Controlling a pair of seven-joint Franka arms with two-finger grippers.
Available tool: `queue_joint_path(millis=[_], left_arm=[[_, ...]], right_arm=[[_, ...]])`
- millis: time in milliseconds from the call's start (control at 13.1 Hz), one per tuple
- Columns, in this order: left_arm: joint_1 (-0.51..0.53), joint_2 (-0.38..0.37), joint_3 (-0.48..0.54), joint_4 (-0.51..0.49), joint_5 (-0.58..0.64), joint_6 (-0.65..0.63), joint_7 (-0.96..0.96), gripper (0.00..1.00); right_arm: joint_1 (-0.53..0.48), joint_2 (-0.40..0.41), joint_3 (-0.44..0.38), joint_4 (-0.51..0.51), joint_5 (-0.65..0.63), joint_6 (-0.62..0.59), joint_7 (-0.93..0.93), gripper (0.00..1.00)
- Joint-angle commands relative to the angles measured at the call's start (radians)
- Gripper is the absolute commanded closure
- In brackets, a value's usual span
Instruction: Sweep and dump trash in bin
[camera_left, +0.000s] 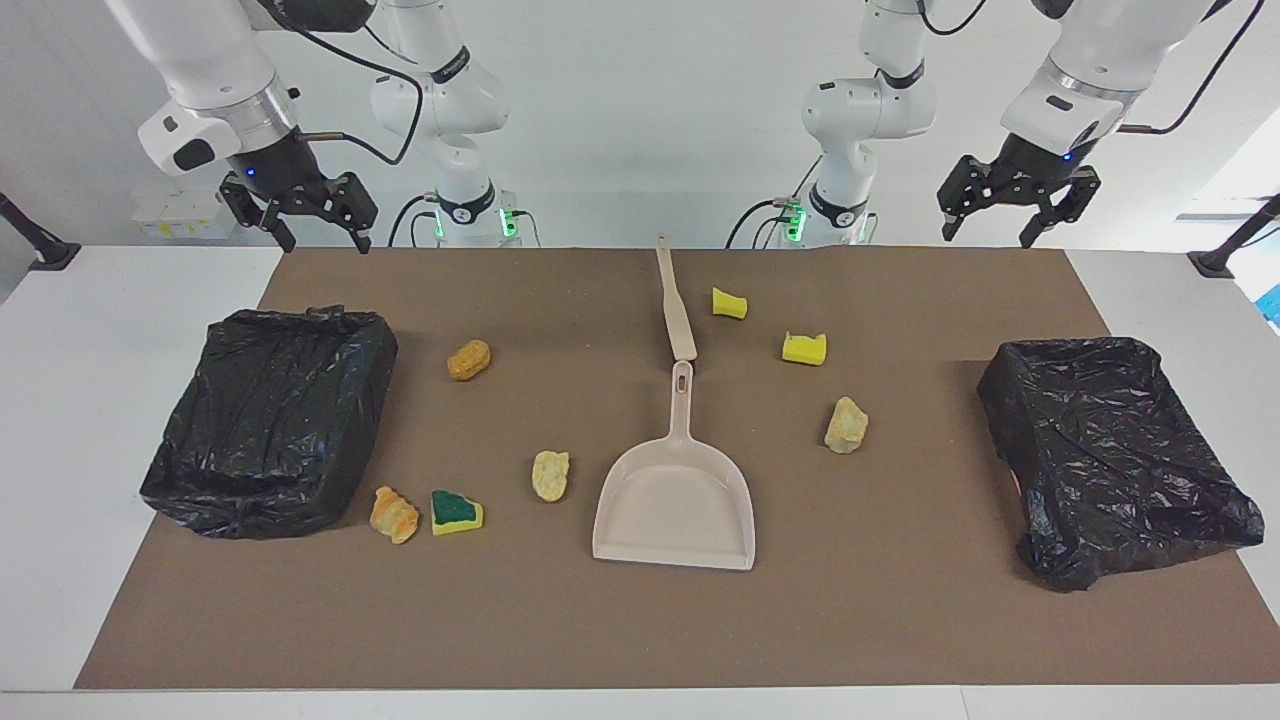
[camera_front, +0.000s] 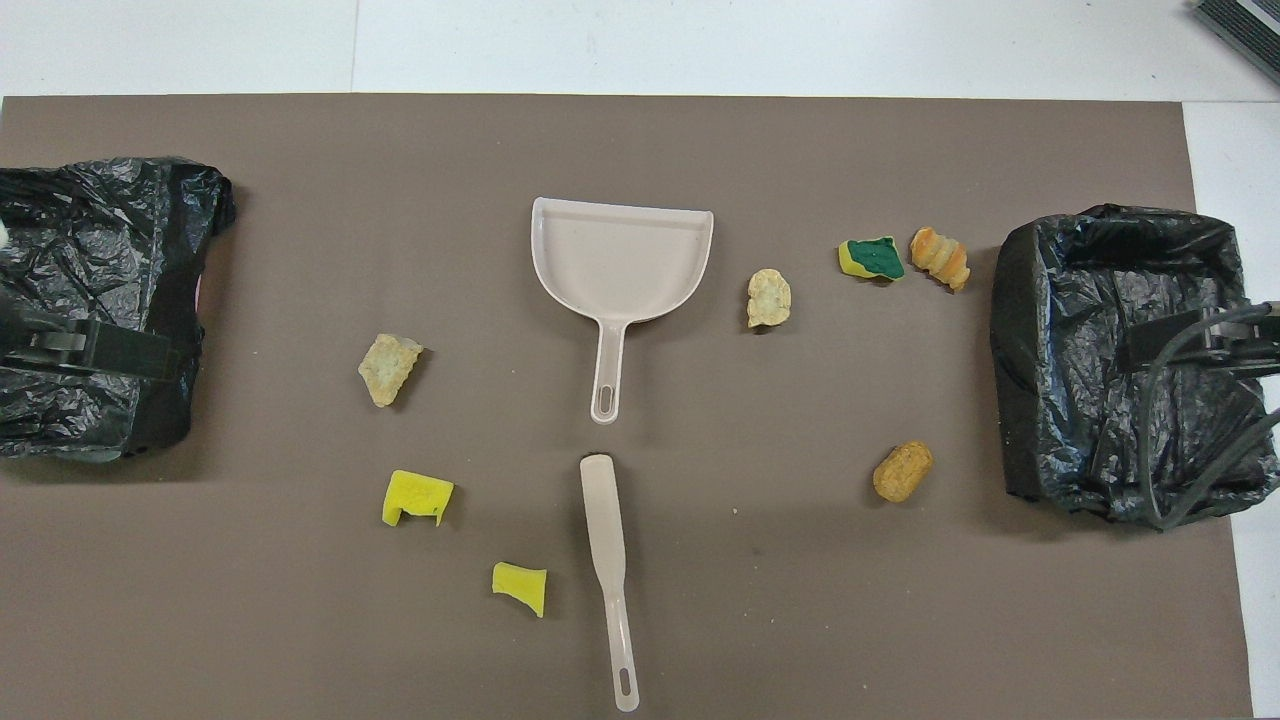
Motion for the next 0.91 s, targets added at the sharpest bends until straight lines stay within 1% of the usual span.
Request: queue_joint_path(millis=[0, 534, 839], left_arm=[[-0.007, -0.008, 0.000, 0.005, 0.000, -0.007, -0.007, 0.00], [-0.011, -0.022, -0.011, -0.027, -0.007, 0.023, -0.004, 0.00], [-0.044, -0.024, -0.013, -0.036, -0.009, 0.022, -0.007, 0.00]], right_arm=[[-0.004, -0.025, 0.005, -0.025, -0.009, 0.004, 0.008, 0.00], [-0.004, -0.032, 0.004, -0.040, -0.009, 0.009, 0.009, 0.00], [-0.004, -0.034, 0.004, -0.041, -0.009, 0.009, 0.008, 0.00]])
